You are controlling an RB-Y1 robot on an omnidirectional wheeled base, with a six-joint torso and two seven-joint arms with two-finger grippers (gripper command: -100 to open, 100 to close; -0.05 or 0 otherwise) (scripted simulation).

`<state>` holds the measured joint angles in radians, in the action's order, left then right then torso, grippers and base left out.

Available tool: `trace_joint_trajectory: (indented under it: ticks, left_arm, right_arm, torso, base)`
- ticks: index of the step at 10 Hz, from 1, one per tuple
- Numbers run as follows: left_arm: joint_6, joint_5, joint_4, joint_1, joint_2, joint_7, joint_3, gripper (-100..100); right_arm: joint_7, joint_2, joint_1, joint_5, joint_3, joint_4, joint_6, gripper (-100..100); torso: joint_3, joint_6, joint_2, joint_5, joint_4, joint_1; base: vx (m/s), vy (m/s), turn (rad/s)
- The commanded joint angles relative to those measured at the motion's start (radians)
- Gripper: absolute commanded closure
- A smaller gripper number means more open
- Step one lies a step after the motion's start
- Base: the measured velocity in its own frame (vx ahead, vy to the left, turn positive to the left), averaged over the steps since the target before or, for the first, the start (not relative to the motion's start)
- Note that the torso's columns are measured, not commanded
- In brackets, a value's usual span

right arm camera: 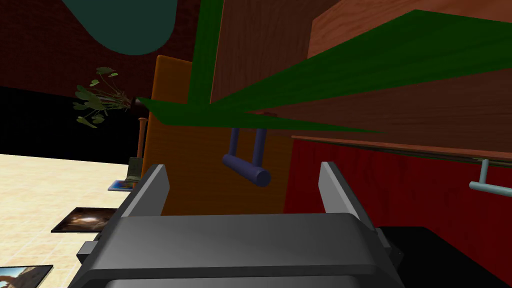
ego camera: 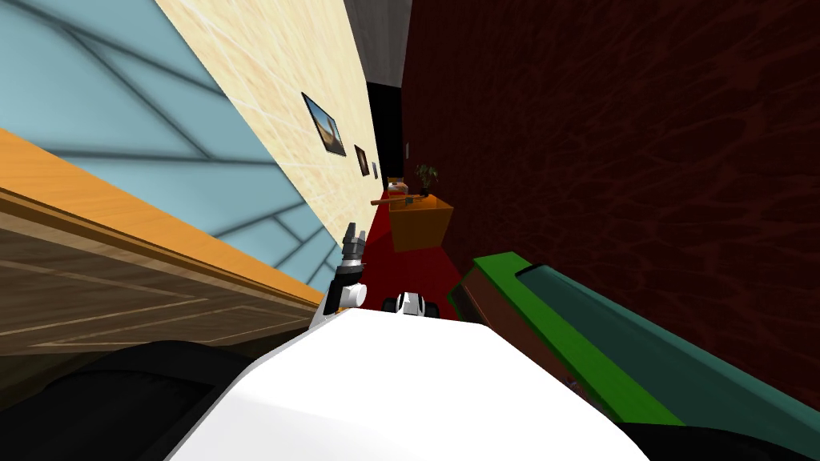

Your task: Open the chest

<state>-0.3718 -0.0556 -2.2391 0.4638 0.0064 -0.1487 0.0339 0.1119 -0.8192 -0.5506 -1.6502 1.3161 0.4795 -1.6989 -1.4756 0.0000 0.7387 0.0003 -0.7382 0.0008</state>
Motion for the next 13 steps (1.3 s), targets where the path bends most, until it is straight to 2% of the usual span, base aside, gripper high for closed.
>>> trace_joint_trajectory:
  ticks: [1, 2, 3, 5, 6, 8, 10, 11, 12, 13]
  left_arm:
    - [0.0, 0.0, 0.0, 0.0, 0.0, 0.0, 0.0, 0]
    - [0.0, 0.0, 0.0, 0.0, 0.0, 0.0, 0.0, 0]
    - [0.0, 0.0, 0.0, 0.0, 0.0, 0.0, 0.0, 0]
    - [0.0, 0.0, 0.0, 0.0, 0.0, 0.0, 0.0, 0]
    - [0.0, 0.0, 0.0, 0.0, 0.0, 0.0, 0.0, 0]
    - [0.0, 0.0, 0.0, 0.0, 0.0, 0.0, 0.0, 0]
    - [0.0, 0.0, 0.0, 0.0, 0.0, 0.0, 0.0, 0]
    - [0.0, 0.0, 0.0, 0.0, 0.0, 0.0, 0.0, 0]
    - [0.0, 0.0, 0.0, 0.0, 0.0, 0.0, 0.0, 0]
    - [0.0, 0.0, 0.0, 0.0, 0.0, 0.0, 0.0, 0]
  right_arm:
    - [0.003, -0.032, -0.045, -0.029, 0.035, 0.009, -0.011, -100]
    - [0.003, -0.032, -0.045, -0.029, 0.035, 0.014, -0.011, -100]
    - [0.01, -0.055, -0.079, -0.054, 0.064, 0.014, -0.015, -100]
    - [0.016, -0.079, -0.114, -0.079, 0.094, 0.013, -0.018, -100]
    - [0.016, -0.079, -0.114, -0.079, 0.094, 0.037, -0.018, -100]
    - [0.016, -0.079, -0.114, -0.079, 0.094, 0.013, -0.018, -100]
    - [0.015, -0.08, -0.113, -0.079, 0.094, 0.022, -0.018, -100]
    - [0.015, -0.08, -0.113, -0.079, 0.094, 0.022, -0.018, 100]
    - [0.008, -0.081, -0.12, -0.085, 0.097, 0.023, -0.03, 100]
    - [0.007, -0.081, -0.122, -0.086, 0.098, 0.023, -0.032, 100]
  torso:
    - [-0.001, 0.0, -0.001, 0.0, 0.0, -0.001]
    - [0.0, 0.0, 0.0, 0.0, 0.0, -0.001]
    - [0.001, 0.0, 0.001, 0.0, 0.0, 0.0]
    - [-0.001, 0.0, -0.001, -0.001, 0.0, -0.002]
    - [-0.001, 0.0, -0.002, -0.001, 0.001, -0.002]
    - [0.0, 0.0, 0.001, 0.0, 0.0, 0.001]
    - [0.0, 0.0, 0.0, 0.0, 0.0, 0.0]
    - [0.0, 0.0, 0.0, 0.0, 0.0, -0.001]
    - [-0.001, 0.0, -0.001, 0.0, 0.0, -0.001]
    - [-0.001, 0.0, 0.0, 0.002, 0.0, 0.008]
  base:
    - [0.044, -0.034, 0.013]
    - [0.014, -0.016, -0.003]
    - [0.031, -0.019, 0.043]
    - [0.047, -0.044, 0.039]
    - [0.032, -0.031, 0.018]
    - [0.008, -0.004, -0.004]
    - [0.0, 0.0, 0.0]
    - [0.0, 0.0, 0.0]
    - [-0.015, 0.123, -0.069]
    - [-0.007, 0.179, -0.061]
